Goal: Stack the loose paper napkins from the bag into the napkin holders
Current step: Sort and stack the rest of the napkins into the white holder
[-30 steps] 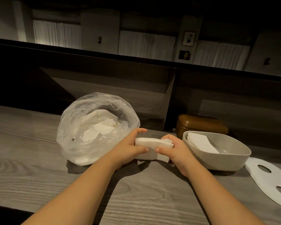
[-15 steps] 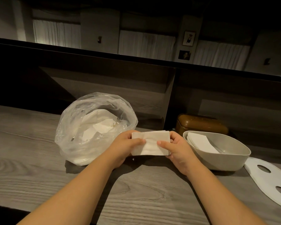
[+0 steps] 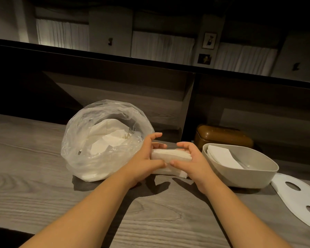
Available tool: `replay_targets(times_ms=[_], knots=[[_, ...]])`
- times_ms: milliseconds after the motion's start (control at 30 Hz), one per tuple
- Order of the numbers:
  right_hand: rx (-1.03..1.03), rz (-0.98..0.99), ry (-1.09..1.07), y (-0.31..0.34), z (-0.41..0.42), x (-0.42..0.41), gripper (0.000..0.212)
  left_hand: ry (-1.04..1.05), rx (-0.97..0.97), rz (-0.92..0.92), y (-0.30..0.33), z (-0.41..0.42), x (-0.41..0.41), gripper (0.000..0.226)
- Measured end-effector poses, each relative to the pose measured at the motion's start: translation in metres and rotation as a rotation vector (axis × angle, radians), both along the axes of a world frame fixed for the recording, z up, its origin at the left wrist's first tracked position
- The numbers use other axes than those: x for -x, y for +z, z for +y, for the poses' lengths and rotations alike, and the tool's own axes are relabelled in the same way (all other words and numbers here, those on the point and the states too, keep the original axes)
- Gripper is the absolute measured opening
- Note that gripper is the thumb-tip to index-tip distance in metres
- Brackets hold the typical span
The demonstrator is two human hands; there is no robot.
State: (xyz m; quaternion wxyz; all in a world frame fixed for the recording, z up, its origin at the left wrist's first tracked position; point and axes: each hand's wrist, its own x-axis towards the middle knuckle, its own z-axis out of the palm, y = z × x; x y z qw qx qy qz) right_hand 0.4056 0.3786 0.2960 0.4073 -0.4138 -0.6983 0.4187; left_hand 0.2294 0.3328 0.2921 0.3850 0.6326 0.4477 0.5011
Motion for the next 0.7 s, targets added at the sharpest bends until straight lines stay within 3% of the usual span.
replay_targets(times_ms=[133, 300, 400, 500, 700], knots=[[0.013, -0.015, 0.036, -0.0007, -0.0012, -0.0026, 0.067, 0.004, -0.023, 0.104, -0.0015, -0.0029, 0.0029, 0.087], [0.1, -0.025, -0.011, -0.0009, 0.001, -0.0053, 0.067, 0.142, -0.013, 0.101, -0.0064, -0.0011, 0.0028, 0.078], [0.071, 0.0, 0.091, -0.0003, -0.0012, -0.0032, 0.061, 0.037, 0.005, 0.17, -0.0052, -0.0021, -0.0011, 0.078], [0.089, 0.115, 0.132, -0.0011, -0.0001, -0.0041, 0.072, -0.067, 0.005, 0.117, -0.0021, -0.0014, -0.0009, 0.089], [0.093, 0.022, 0.036, -0.0029, 0.0036, -0.0044, 0.067, 0.047, -0.003, 0.197, -0.0025, -0.0016, 0.0053, 0.096]])
